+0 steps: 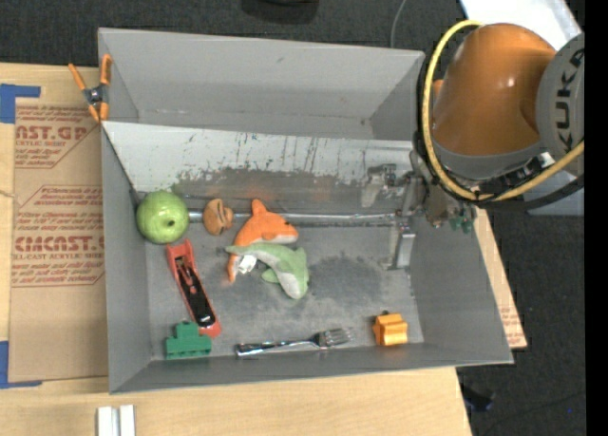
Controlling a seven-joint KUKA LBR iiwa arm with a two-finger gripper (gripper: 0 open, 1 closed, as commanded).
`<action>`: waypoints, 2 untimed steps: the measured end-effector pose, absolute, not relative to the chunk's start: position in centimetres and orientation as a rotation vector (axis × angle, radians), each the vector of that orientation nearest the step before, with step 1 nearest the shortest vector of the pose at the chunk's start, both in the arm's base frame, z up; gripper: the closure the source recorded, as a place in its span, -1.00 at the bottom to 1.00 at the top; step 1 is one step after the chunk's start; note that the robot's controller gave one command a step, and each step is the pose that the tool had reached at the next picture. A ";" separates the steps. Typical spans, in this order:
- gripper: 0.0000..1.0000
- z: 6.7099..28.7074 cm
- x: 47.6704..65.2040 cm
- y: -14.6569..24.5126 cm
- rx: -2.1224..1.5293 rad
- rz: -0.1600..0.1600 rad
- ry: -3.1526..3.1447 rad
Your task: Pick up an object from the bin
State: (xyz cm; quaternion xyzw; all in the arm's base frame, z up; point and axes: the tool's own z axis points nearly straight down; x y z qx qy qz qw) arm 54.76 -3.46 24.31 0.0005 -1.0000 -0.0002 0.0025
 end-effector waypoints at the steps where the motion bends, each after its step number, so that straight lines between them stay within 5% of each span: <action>1: -1.00 24.7 54.9 -3.5 0.002 0.001 -3.144; 2: -1.00 18.9 56.1 -5.1 -0.287 -0.002 -3.138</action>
Offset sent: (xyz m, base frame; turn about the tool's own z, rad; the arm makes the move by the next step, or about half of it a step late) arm 0.0155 -0.0259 -0.0831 0.2636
